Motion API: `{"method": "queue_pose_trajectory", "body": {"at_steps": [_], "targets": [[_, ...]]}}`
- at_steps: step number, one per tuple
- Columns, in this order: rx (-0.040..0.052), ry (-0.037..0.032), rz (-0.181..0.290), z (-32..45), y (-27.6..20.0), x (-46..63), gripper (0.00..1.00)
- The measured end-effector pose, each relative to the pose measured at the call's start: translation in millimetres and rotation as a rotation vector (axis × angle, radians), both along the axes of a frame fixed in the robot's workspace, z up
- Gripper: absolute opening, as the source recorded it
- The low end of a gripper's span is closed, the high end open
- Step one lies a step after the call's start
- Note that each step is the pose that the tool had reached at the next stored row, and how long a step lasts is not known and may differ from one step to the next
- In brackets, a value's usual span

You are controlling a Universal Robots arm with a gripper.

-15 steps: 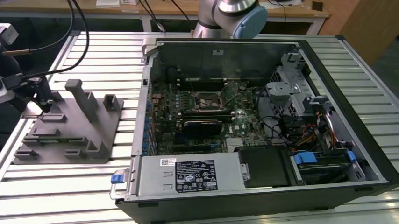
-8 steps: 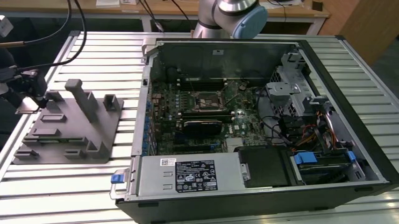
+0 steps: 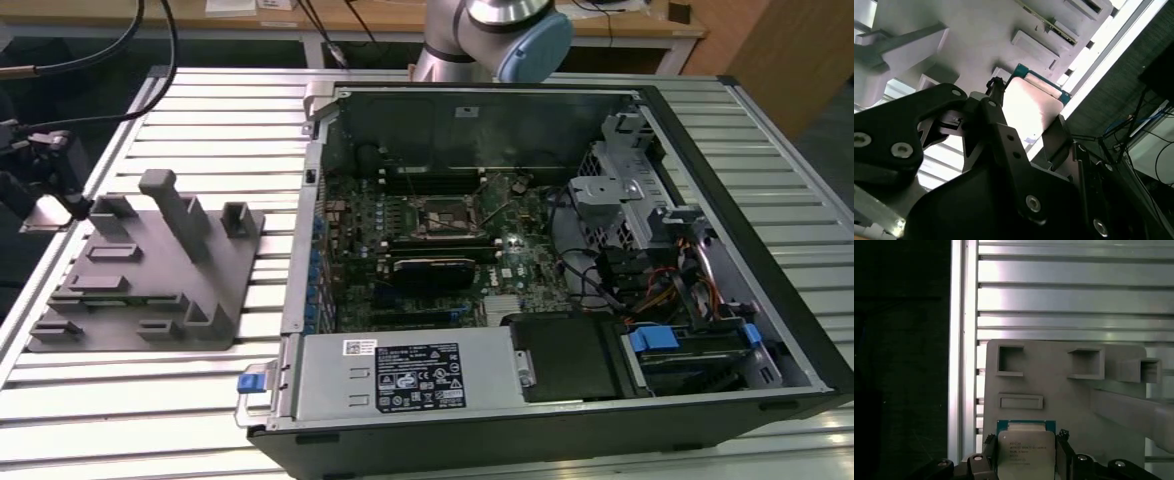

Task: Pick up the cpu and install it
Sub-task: 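Pick up the cpu and move it towards the insertion slot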

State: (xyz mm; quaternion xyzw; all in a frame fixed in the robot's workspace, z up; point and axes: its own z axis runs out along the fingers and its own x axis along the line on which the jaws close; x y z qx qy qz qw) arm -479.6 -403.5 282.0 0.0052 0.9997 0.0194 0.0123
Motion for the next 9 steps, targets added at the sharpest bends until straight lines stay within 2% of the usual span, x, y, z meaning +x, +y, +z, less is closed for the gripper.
{"method": "queue_pose_trajectory", "body": {"at_steps": [9], "targets": [[0.0,0.0,0.0,26.8,0.3,0.0,0.55]]}}
